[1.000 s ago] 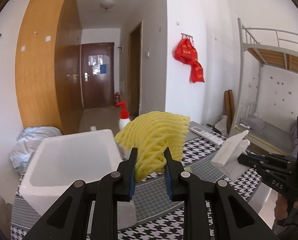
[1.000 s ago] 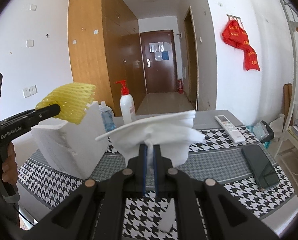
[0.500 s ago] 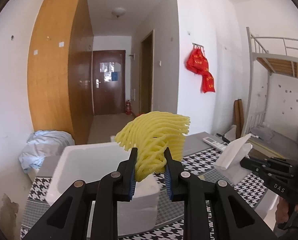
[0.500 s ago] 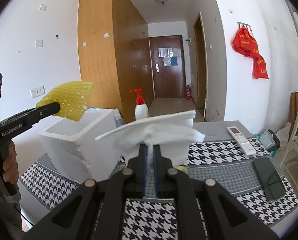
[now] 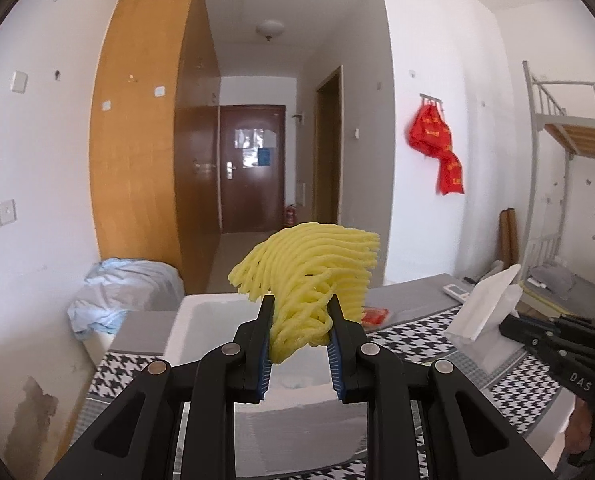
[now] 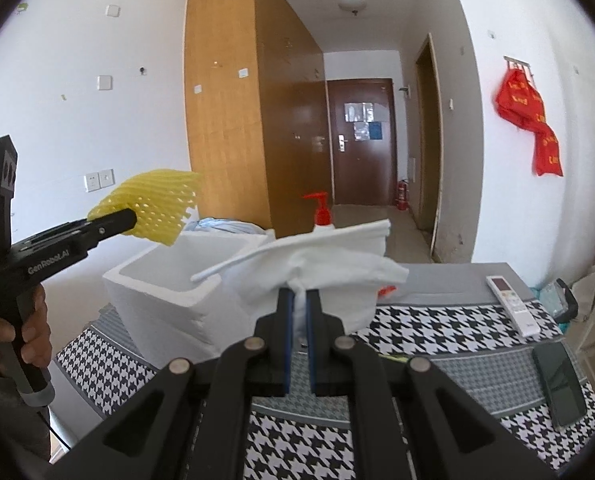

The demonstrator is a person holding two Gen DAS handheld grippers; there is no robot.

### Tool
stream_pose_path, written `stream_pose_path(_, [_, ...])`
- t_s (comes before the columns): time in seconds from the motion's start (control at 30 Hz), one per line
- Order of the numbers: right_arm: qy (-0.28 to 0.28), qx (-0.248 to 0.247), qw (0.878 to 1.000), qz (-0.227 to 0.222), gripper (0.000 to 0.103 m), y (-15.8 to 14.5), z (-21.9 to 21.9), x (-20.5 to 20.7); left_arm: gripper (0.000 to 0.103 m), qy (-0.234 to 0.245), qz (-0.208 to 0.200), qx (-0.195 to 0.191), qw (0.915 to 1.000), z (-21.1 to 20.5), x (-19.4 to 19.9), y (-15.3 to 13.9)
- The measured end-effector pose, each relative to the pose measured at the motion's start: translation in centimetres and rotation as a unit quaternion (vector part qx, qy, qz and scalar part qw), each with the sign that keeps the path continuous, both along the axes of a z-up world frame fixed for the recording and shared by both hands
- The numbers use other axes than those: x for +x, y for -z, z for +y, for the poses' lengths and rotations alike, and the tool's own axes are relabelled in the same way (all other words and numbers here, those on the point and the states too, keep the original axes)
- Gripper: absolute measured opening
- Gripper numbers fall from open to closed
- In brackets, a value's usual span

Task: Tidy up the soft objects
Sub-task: 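Carry the yellow net and white towel with both tools to the white foam box, then open the left tool to drop the yellow net into the foam box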

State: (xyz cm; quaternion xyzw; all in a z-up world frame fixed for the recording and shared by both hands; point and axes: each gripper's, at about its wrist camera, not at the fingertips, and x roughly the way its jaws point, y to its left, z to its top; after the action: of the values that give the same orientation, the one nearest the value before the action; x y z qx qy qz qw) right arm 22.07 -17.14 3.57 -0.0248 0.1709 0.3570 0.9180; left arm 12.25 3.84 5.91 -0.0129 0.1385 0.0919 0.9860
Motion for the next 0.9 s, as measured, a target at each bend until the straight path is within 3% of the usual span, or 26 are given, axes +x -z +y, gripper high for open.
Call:
stream_pose_path(0.47, [-0.039, -0.002, 0.999, -0.009, 0.009, -0.6, 2.6, 0.3, 0.025, -0.066, 0.017, 0.003, 0.9977, 2.8, 1.3, 0.6])
stream_pose_path(0.9, [-0.037, -0.015, 0.999, -0.004, 0.009, -0.4, 4.1, 1.0, 0.025, -0.060, 0.048, -0.017, 0.9969, 4.5, 4.0, 1.2])
